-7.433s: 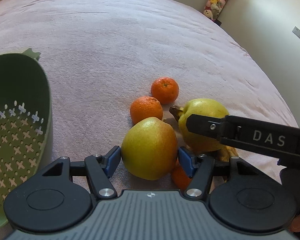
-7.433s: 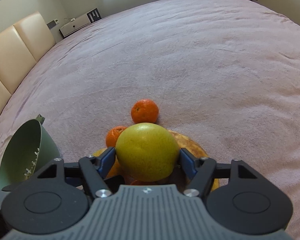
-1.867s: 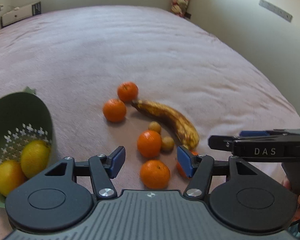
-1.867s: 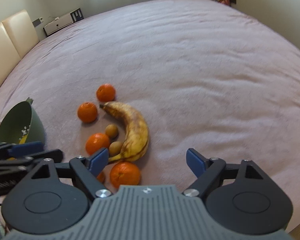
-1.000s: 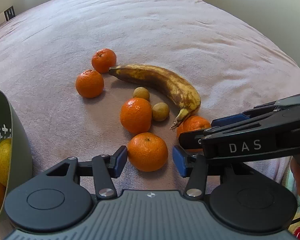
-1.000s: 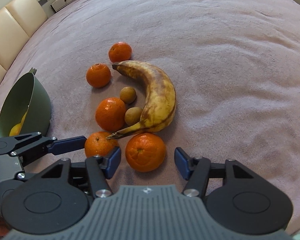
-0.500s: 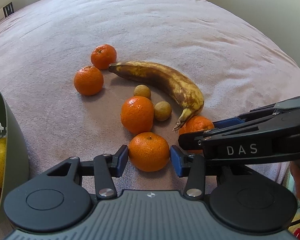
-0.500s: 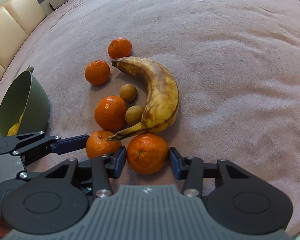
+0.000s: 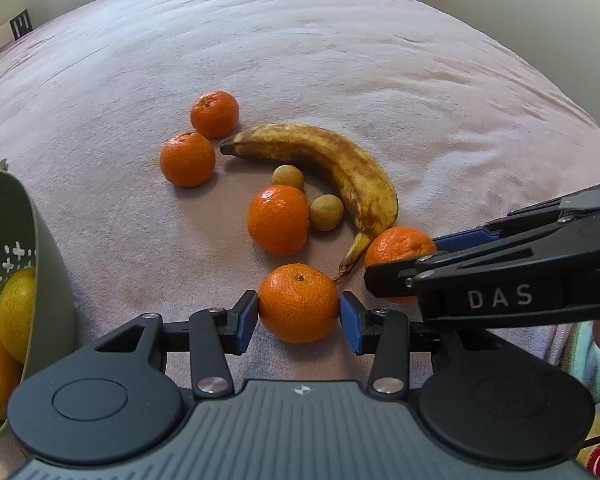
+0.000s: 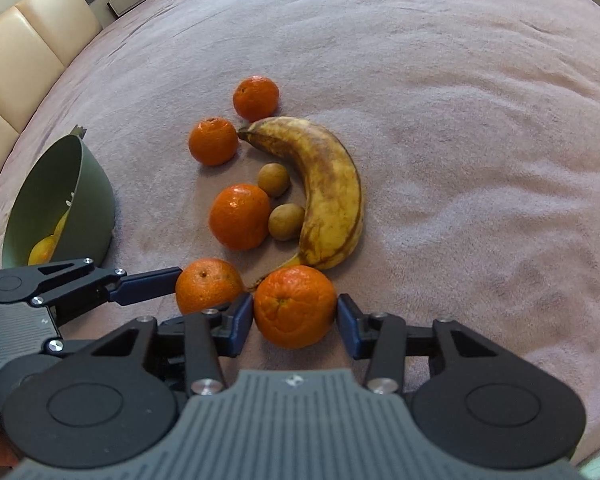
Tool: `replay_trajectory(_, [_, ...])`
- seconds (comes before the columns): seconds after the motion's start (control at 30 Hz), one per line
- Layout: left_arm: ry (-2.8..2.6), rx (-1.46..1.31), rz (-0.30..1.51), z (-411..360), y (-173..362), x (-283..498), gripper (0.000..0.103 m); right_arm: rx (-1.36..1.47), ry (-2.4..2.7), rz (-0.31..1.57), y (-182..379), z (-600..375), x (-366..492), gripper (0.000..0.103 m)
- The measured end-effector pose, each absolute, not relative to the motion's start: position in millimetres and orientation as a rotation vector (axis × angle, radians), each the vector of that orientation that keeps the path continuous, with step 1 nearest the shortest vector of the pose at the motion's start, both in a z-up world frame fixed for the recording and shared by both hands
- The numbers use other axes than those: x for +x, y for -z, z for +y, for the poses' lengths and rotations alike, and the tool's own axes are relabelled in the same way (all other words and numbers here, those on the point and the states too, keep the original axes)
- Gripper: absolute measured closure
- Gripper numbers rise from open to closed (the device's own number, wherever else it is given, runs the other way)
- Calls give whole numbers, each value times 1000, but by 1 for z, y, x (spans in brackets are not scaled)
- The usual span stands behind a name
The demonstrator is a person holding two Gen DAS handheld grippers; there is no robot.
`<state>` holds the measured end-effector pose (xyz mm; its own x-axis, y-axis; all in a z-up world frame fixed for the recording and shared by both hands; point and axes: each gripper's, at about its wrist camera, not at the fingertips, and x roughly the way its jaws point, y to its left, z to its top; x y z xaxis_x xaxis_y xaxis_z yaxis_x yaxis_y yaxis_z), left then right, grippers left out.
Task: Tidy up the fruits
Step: 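Grasp a mandarin with the left tool while the right tool grasps another mandarin, then carry both mandarins over the green colander with both tools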
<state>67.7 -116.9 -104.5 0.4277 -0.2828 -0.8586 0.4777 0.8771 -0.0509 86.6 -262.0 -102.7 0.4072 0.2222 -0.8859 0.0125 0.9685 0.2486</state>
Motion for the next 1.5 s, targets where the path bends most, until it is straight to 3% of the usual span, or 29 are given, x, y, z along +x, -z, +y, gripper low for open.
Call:
replay_trajectory(1.0, [277, 78, 906, -34, 23, 58, 53, 27, -239, 890, 28, -200, 80, 60])
replay_trajectory(1.5, [106, -4, 850, 29, 5, 81, 53, -115, -365, 805, 23, -130, 108, 60])
